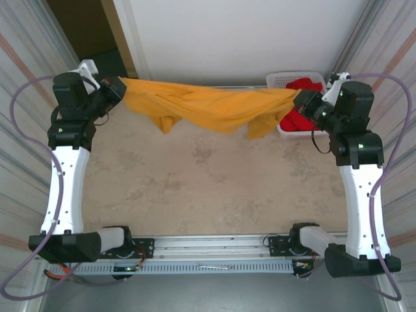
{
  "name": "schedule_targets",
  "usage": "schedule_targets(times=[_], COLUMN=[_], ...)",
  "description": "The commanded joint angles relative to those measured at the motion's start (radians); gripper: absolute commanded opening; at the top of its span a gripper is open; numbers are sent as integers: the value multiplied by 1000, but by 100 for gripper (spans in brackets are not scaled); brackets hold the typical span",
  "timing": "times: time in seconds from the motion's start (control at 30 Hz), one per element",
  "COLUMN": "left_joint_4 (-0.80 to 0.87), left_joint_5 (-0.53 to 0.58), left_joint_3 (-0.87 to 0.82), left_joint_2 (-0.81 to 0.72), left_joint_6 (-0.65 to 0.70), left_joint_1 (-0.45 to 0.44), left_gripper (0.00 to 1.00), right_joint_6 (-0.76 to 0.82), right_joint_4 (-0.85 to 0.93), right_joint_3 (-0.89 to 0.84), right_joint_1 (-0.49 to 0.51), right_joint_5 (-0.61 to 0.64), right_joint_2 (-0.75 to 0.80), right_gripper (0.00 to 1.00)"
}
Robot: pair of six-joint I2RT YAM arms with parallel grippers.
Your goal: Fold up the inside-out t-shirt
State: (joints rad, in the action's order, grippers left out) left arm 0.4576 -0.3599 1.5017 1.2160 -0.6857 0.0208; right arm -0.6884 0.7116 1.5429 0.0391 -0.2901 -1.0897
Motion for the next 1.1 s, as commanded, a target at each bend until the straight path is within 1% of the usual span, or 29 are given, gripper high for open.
schedule_targets(times=[0.0, 0.1, 0.2, 0.33, 0.43, 0.47, 0.5, 0.53, 0.57, 0.6, 0.63, 0.67, 0.7, 0.77, 0.8, 0.87, 0.97, 1.0, 1.07], left_joint_4=[-1, -16, -10, -28, -83, -94, -112, -125, -125, -121, -103, -86, -82, -76, -78, -74, -63, -65, -69], left_joint_5=[-35, -59, -42, -26, -10, -8, -12, -19, -29, -46, -54, -55, -51, -21, -16, -6, -6, -4, -4], left_joint_3=[-33, -76, -133, -231, -279, -282, -277, -268, -252, -239, -223, -219, -228, -276, -309, -389, -526, -563, -655], left_joint_2=[-87, -148, -155, -62, 47, 93, 139, 176, 216, 245, 267, 274, 267, 218, 189, 118, 13, -21, -89], left_joint_6=[-44, -87, -101, -87, -87, -90, -86, -77, -70, -57, -43, -29, -13, 2, 7, 17, 26, 26, 13], left_joint_1=[12, 13, 12, 12, 9, 9, 9, 7, 8, 8, 6, 5, 0, -5, -7, -10, -13, -14, -14], left_gripper=[0, 0, 0, 0, 0, 0, 0, 2, 9, 20, 34, 45, 50, 60, 62, 65, 67, 69, 70], right_joint_6=[-12, -31, -55, -69, -42, -21, 0, 14, 33, 52, 73, 85, 83, 46, 25, -32, -136, -171, -245], right_joint_4=[14, 2, -28, -96, -129, -123, -94, -52, -13, 5, 10, 8, 3, -18, -27, -55, -41, -38, -22], right_joint_3=[-5, 3, -27, -112, -109, -81, -40, 1, 37, 46, 32, 4, -38, -180, -260, -455, -676, -738, -835], right_joint_1=[-10, -11, -10, -4, 3, 3, 4, 9, 26, 51, 88, 125, 156, 222, 254, 349, 493, 528, 620], right_joint_5=[-48, -55, -47, -15, 47, 52, 51, 51, 67, 88, 122, 150, 160, 166, 178, 249, 353, 374, 423], right_joint_2=[55, 74, 41, -63, -213, -276, -340, -385, -418, -423, -404, -374, -340, -243, -197, -75, 61, 90, 157], right_gripper=[0, 0, 0, 0, 0, 9, 36, 53, 69, 73, 75, 76, 76, 75, 75, 74, 73, 73, 71])
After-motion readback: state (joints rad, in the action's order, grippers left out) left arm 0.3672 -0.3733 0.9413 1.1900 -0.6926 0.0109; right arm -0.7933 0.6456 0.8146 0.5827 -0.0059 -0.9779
